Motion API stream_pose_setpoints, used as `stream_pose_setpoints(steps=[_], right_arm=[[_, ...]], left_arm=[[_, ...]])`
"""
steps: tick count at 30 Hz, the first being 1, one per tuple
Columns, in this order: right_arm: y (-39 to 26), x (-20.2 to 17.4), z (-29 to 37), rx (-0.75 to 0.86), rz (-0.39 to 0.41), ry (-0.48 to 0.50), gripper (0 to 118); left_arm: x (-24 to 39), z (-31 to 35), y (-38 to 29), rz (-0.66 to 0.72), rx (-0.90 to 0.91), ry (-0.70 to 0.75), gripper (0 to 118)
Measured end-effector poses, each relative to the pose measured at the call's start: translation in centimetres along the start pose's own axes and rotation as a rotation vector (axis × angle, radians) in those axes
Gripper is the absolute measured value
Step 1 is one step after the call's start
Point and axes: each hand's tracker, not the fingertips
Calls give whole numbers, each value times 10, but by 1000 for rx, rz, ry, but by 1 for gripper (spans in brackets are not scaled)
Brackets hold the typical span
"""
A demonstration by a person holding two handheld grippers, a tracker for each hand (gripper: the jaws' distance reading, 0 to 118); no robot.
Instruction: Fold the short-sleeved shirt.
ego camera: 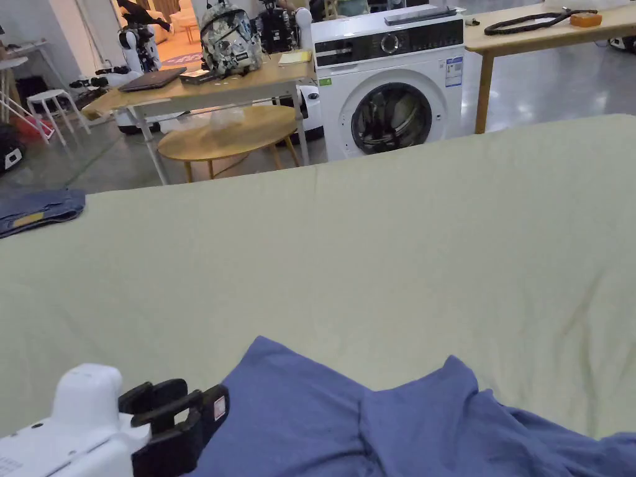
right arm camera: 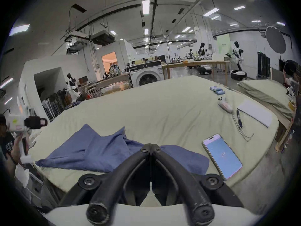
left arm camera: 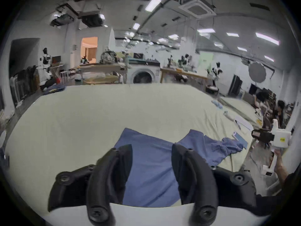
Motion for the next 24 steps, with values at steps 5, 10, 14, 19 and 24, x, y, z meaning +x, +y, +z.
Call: stream_pose_setpoints(steps=[5, 10, 14, 19, 24], right_arm=[[-11, 15, 4, -34, -60, -23, 0], [-18, 33, 12, -60, -109, -80, 0], [-22, 45, 17, -83, -126, -142, 0], [-22, 52, 18, -101, -143, -174, 0], [-20, 48, 11, -111, -171, -139, 0]], left_arm=[[-39, -127, 38, -55, -207, 39, 56], [-78, -234, 44, -2, -436, 99, 56], [-87, -258, 34, 145, -453, 121, 55], [-71, -288, 18, -85, -506, 159, 54], [-72, -288, 33, -67, -560, 140, 16]])
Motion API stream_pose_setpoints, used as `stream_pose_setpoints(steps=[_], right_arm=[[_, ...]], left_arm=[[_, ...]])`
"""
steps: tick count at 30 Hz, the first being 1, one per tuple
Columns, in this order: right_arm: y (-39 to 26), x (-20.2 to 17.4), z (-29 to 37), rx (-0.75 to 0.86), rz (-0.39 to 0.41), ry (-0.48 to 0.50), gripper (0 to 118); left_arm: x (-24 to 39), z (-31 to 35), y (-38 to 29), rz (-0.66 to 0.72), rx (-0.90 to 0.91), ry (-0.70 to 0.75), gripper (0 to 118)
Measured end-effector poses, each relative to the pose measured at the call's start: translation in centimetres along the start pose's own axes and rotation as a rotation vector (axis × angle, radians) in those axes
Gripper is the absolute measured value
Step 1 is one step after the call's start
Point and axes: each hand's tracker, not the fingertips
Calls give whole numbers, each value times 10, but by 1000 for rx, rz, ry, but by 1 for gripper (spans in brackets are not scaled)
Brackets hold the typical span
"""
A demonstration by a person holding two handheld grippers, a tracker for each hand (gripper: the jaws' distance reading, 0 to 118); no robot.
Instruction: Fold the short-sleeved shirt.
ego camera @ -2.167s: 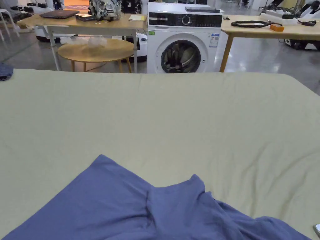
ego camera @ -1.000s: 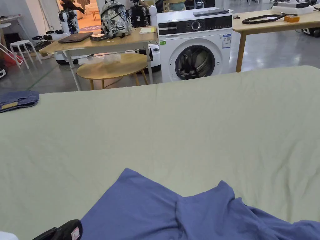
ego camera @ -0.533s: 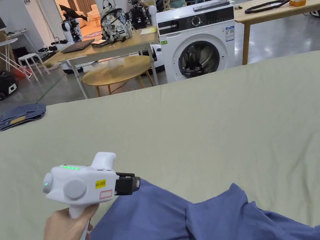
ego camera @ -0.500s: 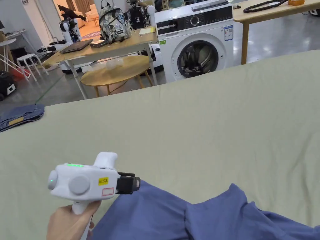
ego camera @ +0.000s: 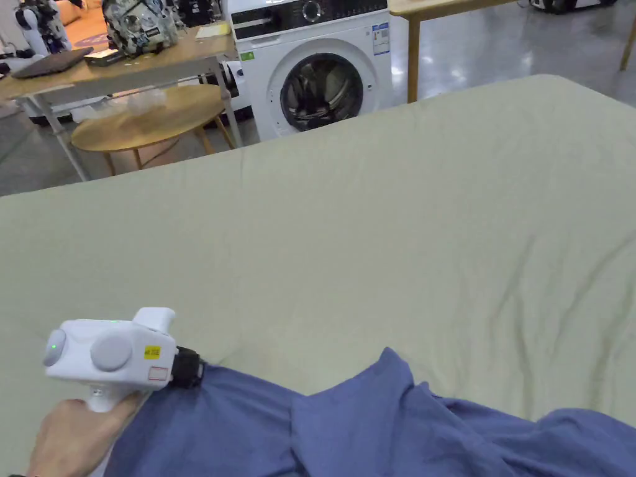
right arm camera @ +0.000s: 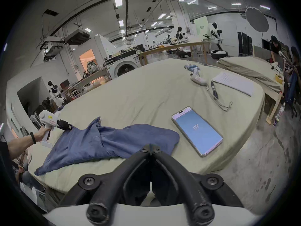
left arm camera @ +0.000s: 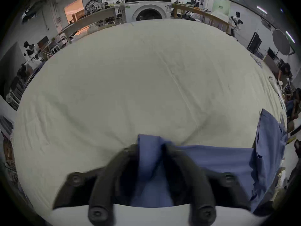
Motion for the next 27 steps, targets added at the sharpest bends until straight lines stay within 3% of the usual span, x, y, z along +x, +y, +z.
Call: stream_pose_setpoints(steps=[1, 2, 3, 4, 5, 8, 12, 15, 17, 19, 21, 22, 24, 25, 27], right_arm=[[1, -4, -2, -7, 5, 6, 0], [1, -8, -6, -16, 13, 2, 7], [1, -12, -10, -24, 18, -11, 26], [-2, -9, -16, -38, 19, -24, 56], [-3, -8, -23, -56, 16, -34, 68], [-2, -15, -35, -87, -20, -75, 69], [-5, -19, -44, -94, -132, -20, 69], [-9, -18, -59, -107, -140, -106, 69], [-14, -12, -69, -103, -143, -234, 69], [-14, 2, -76, -113, -230, -263, 69], [-19, 17, -86, -133, -340, -234, 69], [-21, 19, -91, -142, -357, -206, 69], [-20, 13, -94, -151, -298, -237, 69], [-17, 7, -94, -159, -226, -249, 67], [-17, -2, -95, -165, -149, -260, 46]], left_arm=[[0, 0, -5, -14, 1, 6, 0], [2, 0, -6, -35, 1, 13, 0], [5, -2, -7, -46, -2, 30, 0], [7, -5, -7, -45, -4, 38, 0], [8, -5, -7, -30, -19, 41, 0], [4, -9, -1, 44, -67, 24, 0], [-2, -14, 2, 39, -85, 18, 0], [-7, -15, 3, 41, -88, 13, 0], [-8, -16, 3, 40, -91, 13, 0], [-8, -17, 5, 33, -96, 20, 0], [-7, -18, 6, 25, -103, 22, 0], [-7, -18, 6, 25, -106, 21, 0], [-8, -19, 6, 25, -108, 22, 0], [-9, -19, 5, 26, -106, 23, 0], [-6, -17, 5, 28, -97, 25, 0]])
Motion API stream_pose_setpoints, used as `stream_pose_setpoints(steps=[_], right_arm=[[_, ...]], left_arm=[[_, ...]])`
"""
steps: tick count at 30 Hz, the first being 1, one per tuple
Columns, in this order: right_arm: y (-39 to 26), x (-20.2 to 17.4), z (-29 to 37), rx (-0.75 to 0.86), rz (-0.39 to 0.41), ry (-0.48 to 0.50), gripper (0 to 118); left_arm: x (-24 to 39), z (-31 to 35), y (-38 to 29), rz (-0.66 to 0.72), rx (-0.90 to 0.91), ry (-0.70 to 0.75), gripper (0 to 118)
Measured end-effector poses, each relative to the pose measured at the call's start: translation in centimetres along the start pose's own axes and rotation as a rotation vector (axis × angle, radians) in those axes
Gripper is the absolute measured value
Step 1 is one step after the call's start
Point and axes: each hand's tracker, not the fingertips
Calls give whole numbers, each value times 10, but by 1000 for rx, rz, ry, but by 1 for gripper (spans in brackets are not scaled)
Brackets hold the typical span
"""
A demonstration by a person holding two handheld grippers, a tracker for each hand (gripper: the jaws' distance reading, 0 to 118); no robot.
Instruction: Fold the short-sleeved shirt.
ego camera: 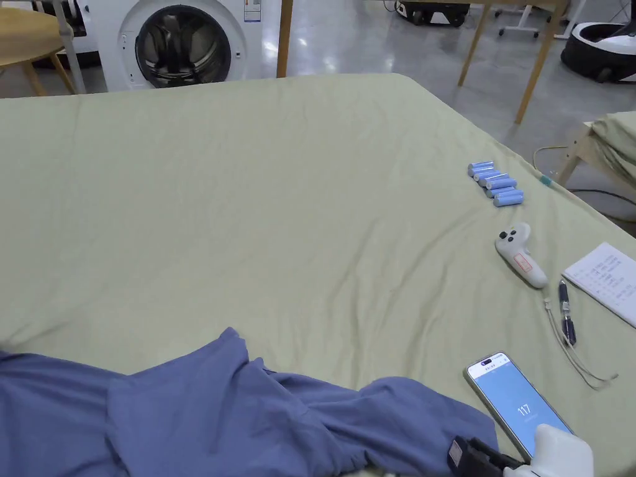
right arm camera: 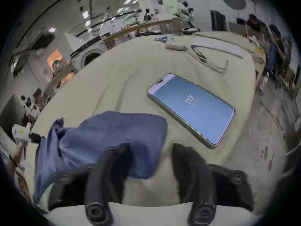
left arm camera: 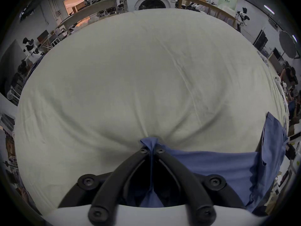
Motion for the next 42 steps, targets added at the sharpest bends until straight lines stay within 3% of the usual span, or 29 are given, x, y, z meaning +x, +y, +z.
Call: stream_pose_setpoints(steps=[1, 2, 3, 5, 6, 8, 12, 17, 20, 26, 30, 42], right_arm=[[-2, -6, 3, 3, 18, 3, 19], [-3, -7, 2, -2, 16, 27, 3], [-2, -6, -1, -20, -3, 75, 0], [-1, -4, -6, -22, -55, 185, 0], [3, -5, -3, -6, -40, 200, 0], [16, -14, 14, 69, 44, 158, 0], [70, -24, 39, 198, 125, 228, 0], [143, -48, 69, 337, 221, 317, 0], [180, -71, 91, 436, 268, 350, 0], [252, -118, 119, 569, 295, 416, 0], [294, -154, 140, 607, 326, 462, 0], [418, -264, 170, 645, 433, 403, 0]], left_arm=[[0, 0, -2, 0, 7, 1, 0], [0, -1, -3, 0, 15, 3, 0], [0, -1, -4, 2, 23, 5, 0], [-2, 6, -9, 13, 91, -2, 0], [1, 19, -19, -22, 188, 1, 0], [-1, 55, -33, -16, 301, -11, 0], [-29, 143, -56, 101, 535, -129, 0], [-61, 280, -97, 172, 898, -155, 0], [-58, 356, -122, 149, 1029, -115, 0], [-52, 427, -139, 141, 1132, -33, 0], [-67, 437, -122, 168, 1155, -26, 0], [-98, 462, -42, 313, 1174, 4, 0]])
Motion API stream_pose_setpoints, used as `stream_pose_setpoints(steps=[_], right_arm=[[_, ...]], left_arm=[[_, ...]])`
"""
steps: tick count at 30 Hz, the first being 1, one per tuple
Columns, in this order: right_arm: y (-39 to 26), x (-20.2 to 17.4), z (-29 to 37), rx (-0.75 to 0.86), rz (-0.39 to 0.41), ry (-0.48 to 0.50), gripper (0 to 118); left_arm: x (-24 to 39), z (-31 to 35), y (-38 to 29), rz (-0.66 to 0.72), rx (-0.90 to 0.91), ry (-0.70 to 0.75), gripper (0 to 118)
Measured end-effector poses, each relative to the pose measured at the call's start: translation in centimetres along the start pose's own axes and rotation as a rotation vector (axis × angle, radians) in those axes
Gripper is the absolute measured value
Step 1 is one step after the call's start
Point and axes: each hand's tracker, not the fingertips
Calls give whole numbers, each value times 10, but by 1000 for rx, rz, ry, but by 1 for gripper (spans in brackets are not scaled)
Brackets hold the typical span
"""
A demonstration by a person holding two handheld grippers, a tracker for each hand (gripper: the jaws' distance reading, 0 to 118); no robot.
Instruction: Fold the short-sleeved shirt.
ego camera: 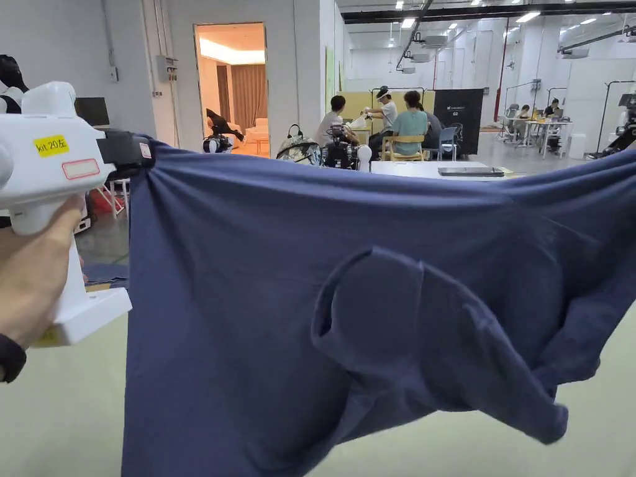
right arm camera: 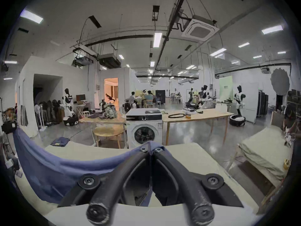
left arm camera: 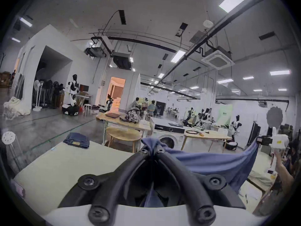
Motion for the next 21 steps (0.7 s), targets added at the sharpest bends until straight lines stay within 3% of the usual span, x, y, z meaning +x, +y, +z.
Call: stream_pose_setpoints(steps=[16, 21], right_arm=[[111, -59, -96, 45, 82, -82, 0], [145, -63, -123, 101, 38, -63, 0]], left_arm=[[10, -105, 71, 24, 18, 90, 0], [25, -122, 68, -17, 13, 111, 0]])
